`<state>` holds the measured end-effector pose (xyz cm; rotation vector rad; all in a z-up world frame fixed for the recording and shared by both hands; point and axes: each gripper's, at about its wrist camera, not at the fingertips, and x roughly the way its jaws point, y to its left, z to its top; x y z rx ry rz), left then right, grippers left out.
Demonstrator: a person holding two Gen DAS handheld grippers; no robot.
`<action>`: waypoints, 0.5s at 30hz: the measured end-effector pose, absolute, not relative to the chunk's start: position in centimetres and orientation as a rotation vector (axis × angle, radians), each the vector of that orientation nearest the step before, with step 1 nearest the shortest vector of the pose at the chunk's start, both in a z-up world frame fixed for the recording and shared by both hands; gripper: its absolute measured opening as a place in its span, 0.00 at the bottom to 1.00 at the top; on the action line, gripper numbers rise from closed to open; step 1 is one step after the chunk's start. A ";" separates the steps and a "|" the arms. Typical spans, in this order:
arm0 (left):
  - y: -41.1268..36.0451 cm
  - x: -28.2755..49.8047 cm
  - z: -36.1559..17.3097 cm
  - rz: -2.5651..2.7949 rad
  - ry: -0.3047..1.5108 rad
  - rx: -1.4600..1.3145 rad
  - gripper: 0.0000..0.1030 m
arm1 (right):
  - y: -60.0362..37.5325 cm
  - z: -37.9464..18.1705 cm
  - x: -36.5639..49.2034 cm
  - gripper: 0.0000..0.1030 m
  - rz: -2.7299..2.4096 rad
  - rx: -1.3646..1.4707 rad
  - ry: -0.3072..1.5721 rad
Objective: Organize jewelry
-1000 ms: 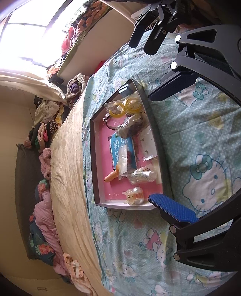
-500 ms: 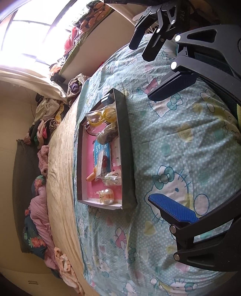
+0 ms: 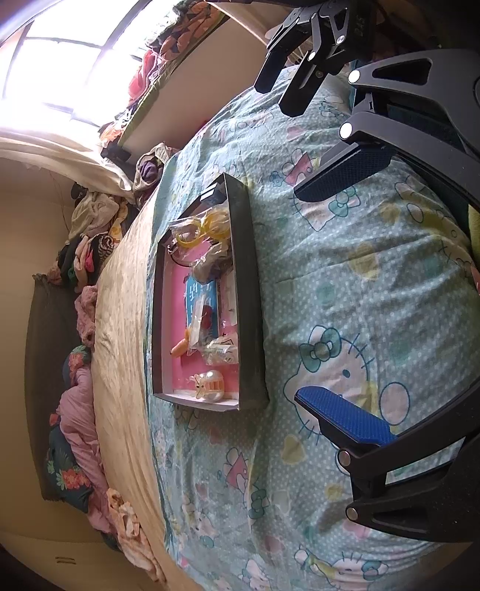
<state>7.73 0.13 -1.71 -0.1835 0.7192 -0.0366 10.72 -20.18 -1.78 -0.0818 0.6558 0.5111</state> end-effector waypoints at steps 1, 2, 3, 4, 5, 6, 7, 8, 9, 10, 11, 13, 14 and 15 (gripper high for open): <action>0.1 7.7 -1.7 -0.031 0.719 -0.181 0.91 | -20.1 -1.8 10.7 0.96 0.512 -0.085 0.656; 0.2 7.6 -1.7 -0.030 0.718 -0.180 0.91 | -20.1 -1.8 10.7 0.96 0.512 -0.089 0.658; 0.3 7.6 -1.6 -0.031 0.717 -0.182 0.91 | -20.0 -1.8 10.7 0.96 0.512 -0.092 0.658; 0.3 7.5 -1.6 -0.032 0.716 -0.184 0.91 | -20.0 -1.8 10.7 0.96 0.513 -0.093 0.658; 0.3 7.5 -1.6 -0.033 0.716 -0.184 0.91 | -19.9 -1.9 10.7 0.96 0.514 -0.093 0.660; 0.3 7.5 -1.5 -0.033 0.714 -0.184 0.91 | -19.9 -1.9 10.7 0.96 0.515 -0.093 0.662; 0.3 7.5 -1.5 -0.033 0.712 -0.184 0.91 | -19.9 -1.9 10.7 0.96 0.515 -0.095 0.664; 0.3 7.4 -1.4 -0.034 0.710 -0.183 0.91 | -19.8 -2.0 10.7 0.96 0.516 -0.097 0.664; 0.4 7.4 -1.4 -0.037 0.708 -0.187 0.91 | -19.7 -2.0 10.6 0.96 0.518 -0.099 0.665; 0.5 7.4 -1.3 -0.042 0.708 -0.194 0.91 | -19.7 -2.0 10.6 0.96 0.520 -0.101 0.666; 0.5 7.4 -1.3 -0.044 0.707 -0.198 0.91 | -19.6 -2.0 10.7 0.96 0.521 -0.104 0.667; 0.4 7.4 -1.1 -0.044 0.704 -0.195 0.91 | -19.5 -2.0 10.6 0.96 0.522 -0.106 0.666; 0.3 7.3 -1.1 -0.043 0.702 -0.194 0.91 | -19.5 -2.0 10.7 0.96 0.521 -0.104 0.668; 0.3 7.3 -1.0 -0.044 0.700 -0.195 0.91 | -19.5 -2.0 10.6 0.96 0.521 -0.104 0.667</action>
